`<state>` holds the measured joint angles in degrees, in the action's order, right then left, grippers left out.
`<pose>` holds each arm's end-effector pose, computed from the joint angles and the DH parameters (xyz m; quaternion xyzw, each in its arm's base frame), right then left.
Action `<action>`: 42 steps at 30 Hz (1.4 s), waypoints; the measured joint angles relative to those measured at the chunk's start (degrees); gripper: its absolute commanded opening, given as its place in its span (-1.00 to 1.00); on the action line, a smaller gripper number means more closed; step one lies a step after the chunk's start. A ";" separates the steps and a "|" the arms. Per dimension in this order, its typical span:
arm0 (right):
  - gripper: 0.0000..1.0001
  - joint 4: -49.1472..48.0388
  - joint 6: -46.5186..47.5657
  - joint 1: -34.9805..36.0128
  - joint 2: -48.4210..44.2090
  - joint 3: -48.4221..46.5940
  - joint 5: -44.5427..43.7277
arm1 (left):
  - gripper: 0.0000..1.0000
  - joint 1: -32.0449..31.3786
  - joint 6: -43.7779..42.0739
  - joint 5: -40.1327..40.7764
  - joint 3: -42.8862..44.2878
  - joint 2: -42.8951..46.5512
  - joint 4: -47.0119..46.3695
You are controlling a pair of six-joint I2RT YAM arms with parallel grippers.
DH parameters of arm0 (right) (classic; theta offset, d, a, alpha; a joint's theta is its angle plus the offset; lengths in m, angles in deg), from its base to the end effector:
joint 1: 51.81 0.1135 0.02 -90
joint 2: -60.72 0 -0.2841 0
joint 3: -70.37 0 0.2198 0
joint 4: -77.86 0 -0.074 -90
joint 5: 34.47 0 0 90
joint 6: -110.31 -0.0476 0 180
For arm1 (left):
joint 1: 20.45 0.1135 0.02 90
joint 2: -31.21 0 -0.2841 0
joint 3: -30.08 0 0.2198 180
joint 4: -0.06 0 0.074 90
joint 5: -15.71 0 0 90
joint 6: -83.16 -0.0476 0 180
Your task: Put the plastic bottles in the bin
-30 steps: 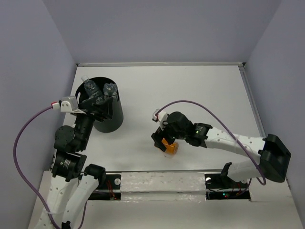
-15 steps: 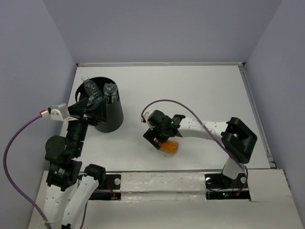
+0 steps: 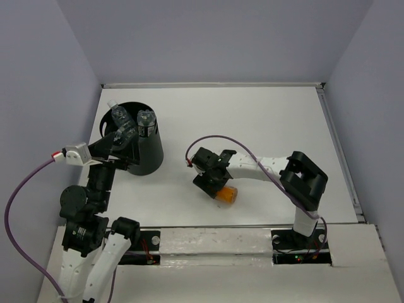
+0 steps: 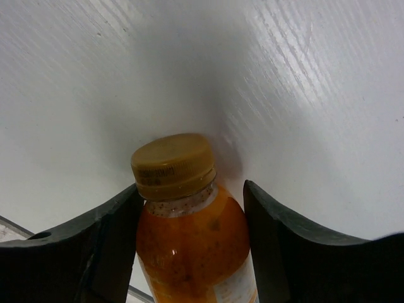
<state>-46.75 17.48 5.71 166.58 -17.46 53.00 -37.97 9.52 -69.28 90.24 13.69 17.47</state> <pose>0.1851 0.2868 0.2023 -0.4516 0.8802 0.0536 0.1356 0.0209 -0.0022 0.3997 -0.0315 0.5354 -0.2234 0.8139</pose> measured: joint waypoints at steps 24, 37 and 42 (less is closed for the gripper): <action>-0.35 -17.86 -2.54 0.00 -9.66 -25.44 12.61 | 0.98 2.16 1.84 13.14 -0.37 5.03 0.66; -0.35 -46.07 -10.34 0.00 15.82 -59.34 17.90 | 0.98 2.25 3.52 25.18 -0.72 10.58 1.31; -0.35 -49.07 -11.82 0.00 30.03 -70.66 16.55 | 0.98 2.25 3.52 25.64 -0.79 10.54 1.40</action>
<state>-95.82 5.66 5.71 196.62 -88.12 69.55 -35.72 13.04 -43.64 89.45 24.22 18.87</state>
